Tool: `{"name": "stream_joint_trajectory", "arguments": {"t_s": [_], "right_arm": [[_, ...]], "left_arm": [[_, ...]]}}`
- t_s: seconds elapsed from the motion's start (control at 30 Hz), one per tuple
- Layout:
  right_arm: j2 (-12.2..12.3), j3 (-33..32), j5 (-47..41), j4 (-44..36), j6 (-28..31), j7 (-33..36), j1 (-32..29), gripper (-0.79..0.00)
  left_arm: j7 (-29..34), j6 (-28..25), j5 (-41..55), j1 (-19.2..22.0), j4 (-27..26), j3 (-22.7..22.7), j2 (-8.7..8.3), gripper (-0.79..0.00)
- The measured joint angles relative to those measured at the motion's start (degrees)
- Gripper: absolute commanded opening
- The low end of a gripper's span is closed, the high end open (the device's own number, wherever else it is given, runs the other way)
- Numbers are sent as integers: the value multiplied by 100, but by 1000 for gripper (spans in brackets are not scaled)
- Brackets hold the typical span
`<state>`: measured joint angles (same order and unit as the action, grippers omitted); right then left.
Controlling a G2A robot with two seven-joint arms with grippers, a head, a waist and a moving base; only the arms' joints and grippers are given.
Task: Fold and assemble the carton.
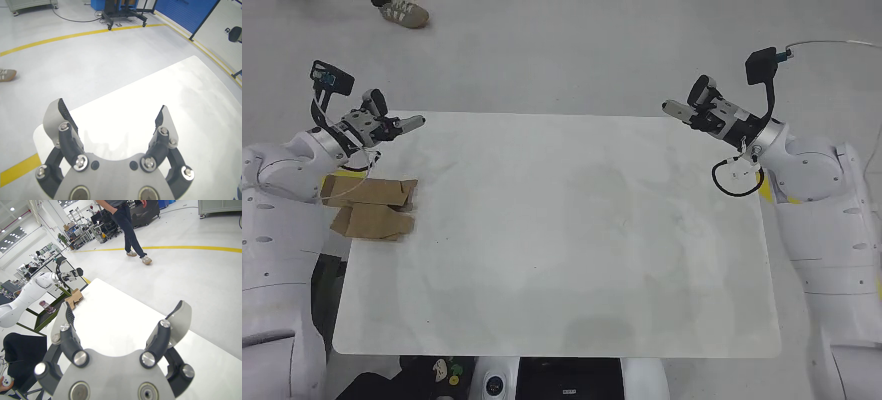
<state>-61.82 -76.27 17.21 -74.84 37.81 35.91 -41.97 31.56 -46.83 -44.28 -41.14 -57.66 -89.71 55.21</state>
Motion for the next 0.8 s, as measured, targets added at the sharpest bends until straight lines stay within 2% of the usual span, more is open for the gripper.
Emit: {"name": "stream_joint_trajectory", "arguments": {"t_s": [0.2, 0.33, 0.5, 0.8], "right_arm": [[0, 0, 0, 0, 0, 0, 0, 0], [0, 0, 0, 0, 0, 0, 0, 0], [0, 0, 0, 0, 0, 0, 0, 0], [0, 0, 0, 0, 0, 0, 0, 0]], "left_arm": [[242, 2, 11, 495, 1069, -96, -104, 0], [132, 226, -181, 905, 1823, 81, -98, 0], [-252, 574, -279, 974, 2327, 183, -88, 0], [-585, 935, -449, 1356, 3102, 49, -250, 0]]}}
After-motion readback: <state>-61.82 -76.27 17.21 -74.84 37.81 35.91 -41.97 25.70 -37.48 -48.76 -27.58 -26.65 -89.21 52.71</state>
